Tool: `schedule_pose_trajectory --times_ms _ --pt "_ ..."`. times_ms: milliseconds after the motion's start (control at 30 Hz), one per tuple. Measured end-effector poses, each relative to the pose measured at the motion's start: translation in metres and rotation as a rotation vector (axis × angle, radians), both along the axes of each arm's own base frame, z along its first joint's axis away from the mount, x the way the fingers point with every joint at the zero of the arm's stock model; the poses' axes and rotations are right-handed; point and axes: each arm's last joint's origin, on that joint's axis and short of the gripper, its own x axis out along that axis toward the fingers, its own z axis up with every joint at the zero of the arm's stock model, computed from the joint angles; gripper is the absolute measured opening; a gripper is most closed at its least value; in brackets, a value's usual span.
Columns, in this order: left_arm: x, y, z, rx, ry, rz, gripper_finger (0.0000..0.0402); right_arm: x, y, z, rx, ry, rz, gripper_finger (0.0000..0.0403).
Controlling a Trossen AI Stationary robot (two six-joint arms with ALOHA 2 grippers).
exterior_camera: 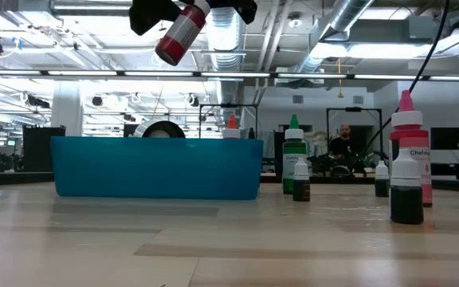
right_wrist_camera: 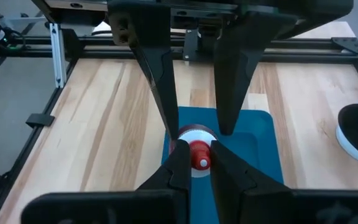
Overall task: Pick & Place food coloring
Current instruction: Put the large red food coloring bottle into the bin
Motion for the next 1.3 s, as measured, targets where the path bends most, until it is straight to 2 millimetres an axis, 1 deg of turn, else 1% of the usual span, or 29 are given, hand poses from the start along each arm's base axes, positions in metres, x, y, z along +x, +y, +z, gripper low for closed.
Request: schedule_pose_trajectory --times_ms 233,367,533,667,867,1000,1100,1300 --pt "0.0082 -0.0002 -0.0045 -0.016 -0.001 -0.022 0.0160 0.0002 0.0000 0.0003 0.003 -0.003 0.003 0.0030" --pt "0.0085 0.0023 -0.0045 -0.021 -0.001 -0.022 0.0160 0.0004 -0.0004 0.0006 0.001 -0.007 0.001 0.0026" --pt "0.0093 0.0044 -0.0035 -0.002 -0.012 -0.031 0.0160 0.0005 -0.0006 0.0010 0.001 -0.011 -0.001 0.0032" --pt "0.0094 0.0046 -0.0034 -0.003 -0.012 -0.034 0.0160 0.0007 -0.0004 0.0013 0.001 -0.015 -0.001 0.0027" --pt "0.0098 0.0048 -0.0028 0.010 -0.020 -0.035 0.0160 0.0009 -0.0004 0.0016 0.002 -0.018 -0.001 0.0032" --pt "0.0098 0.0048 -0.0026 0.010 -0.021 -0.035 0.0160 0.0011 -0.0003 0.0019 0.007 -0.021 -0.005 0.0028" --pt "0.0099 0.0048 -0.0026 0.010 -0.022 -0.038 0.0151 0.0012 -0.0002 0.0020 0.008 -0.022 -0.005 0.0027" --pt "0.0102 0.0045 -0.0021 0.013 -0.027 -0.049 0.0115 0.0014 -0.0002 0.0024 0.012 -0.026 -0.004 0.0031"
